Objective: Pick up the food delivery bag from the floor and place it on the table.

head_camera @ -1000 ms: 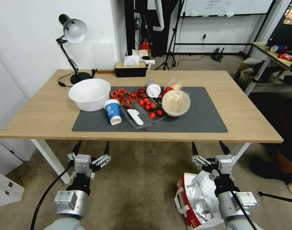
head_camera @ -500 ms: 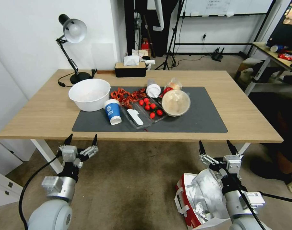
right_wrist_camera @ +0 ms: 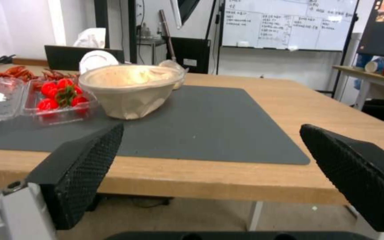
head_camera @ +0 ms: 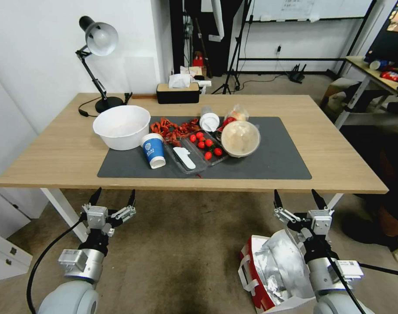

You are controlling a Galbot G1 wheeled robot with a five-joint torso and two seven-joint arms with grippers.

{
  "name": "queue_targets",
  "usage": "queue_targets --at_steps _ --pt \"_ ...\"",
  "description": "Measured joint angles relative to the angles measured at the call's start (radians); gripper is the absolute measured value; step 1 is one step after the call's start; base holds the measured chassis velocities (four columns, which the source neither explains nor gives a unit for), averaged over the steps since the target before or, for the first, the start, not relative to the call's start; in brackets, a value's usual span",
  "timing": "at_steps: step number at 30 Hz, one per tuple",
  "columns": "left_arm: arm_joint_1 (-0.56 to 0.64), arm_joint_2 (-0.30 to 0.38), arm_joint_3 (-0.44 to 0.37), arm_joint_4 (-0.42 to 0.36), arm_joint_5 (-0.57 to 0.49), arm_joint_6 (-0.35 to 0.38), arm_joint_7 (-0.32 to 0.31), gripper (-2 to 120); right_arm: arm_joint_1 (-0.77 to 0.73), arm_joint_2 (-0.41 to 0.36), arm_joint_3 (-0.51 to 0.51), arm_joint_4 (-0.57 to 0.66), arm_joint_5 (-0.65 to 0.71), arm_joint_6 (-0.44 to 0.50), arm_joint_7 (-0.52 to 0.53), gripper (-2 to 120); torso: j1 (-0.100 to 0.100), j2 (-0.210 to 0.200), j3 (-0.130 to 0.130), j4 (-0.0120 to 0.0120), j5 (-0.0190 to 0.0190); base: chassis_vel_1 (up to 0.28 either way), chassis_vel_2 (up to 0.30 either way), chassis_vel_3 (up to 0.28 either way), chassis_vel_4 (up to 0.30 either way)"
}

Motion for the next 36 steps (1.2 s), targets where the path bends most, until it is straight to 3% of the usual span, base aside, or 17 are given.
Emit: queue_targets --at_steps 36 --pt "0.0 -0.001 0.018 0.009 -0.002 0.004 0.018 100 -0.005 0.01 -0.001 -0.006 0.002 -0.016 0.007 100 -0.079 -0.184 -0.104 0.0 0.0 0.0 0.0 0.0 0.0"
